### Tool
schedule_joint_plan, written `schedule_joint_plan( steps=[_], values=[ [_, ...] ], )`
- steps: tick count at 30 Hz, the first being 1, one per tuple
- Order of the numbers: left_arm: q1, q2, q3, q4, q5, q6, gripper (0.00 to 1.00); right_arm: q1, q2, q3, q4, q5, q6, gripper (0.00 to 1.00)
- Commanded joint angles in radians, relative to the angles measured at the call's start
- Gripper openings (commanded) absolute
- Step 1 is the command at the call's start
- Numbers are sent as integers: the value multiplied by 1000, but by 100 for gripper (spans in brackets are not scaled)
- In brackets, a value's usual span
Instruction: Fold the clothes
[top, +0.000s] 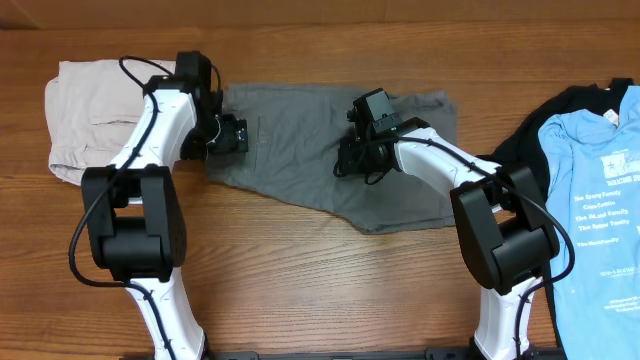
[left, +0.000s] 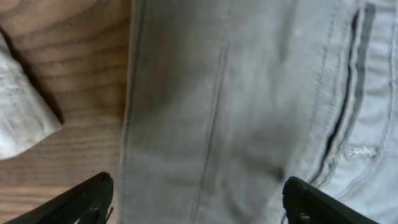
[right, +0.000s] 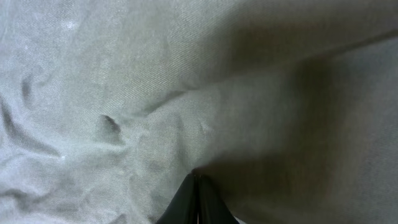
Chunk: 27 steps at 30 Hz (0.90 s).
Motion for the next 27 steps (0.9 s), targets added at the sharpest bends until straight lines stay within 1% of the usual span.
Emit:
schedule_joint_plan(
  steps=[1, 4, 6, 7, 9, 12, 14, 15, 18, 21, 22, 23, 24, 27],
  values=[
    [11, 10, -46, 61, -17, -46, 91, -1, 4, -6, -1, 7, 5, 4],
    [11, 10, -66, 94, -16, -46, 90, -1, 4, -6, -4, 7, 5, 4],
    [10, 10, -69, 97, -16, -47, 87, -1, 4, -6, -4, 8, 5, 4],
    [10, 10, -71, 96, -16, -58, 86, -1, 4, -6, -4, 7, 5, 4],
    [10, 10, -84, 102, -16, -80, 87, -1, 4, -6, -5, 7, 5, 4],
    [10, 10, -132, 162, -17, -80, 87, -1, 4, -6, -9, 7, 5, 4],
    [11, 10, -153, 185, -15, -81, 84, -1, 4, -6, -13, 7, 5, 4],
    [10, 10, -165, 196, -13, -88, 79, -1, 4, -6, -13, 7, 5, 4],
    [10, 10, -194, 218, -10, -110, 59, -1, 4, -6, -13, 7, 5, 4],
    [10, 10, -226, 242, -10, -113, 48, -1, 4, -6, -15, 7, 5, 4],
    [10, 10, -233, 243, -10, -113, 37, -1, 4, -6, -17, 8, 5, 4],
    [10, 10, -234, 238, -10, -112, 15, -1, 4, -6, -21, 8, 5, 4],
    [10, 9, -231, 233, -9, -108, 4, -1, 4, -6, -22, 8, 5, 4],
    [10, 3, -191, 211, -10, -100, 4, -1, 4, -6, -24, 8, 5, 4]
  ],
)
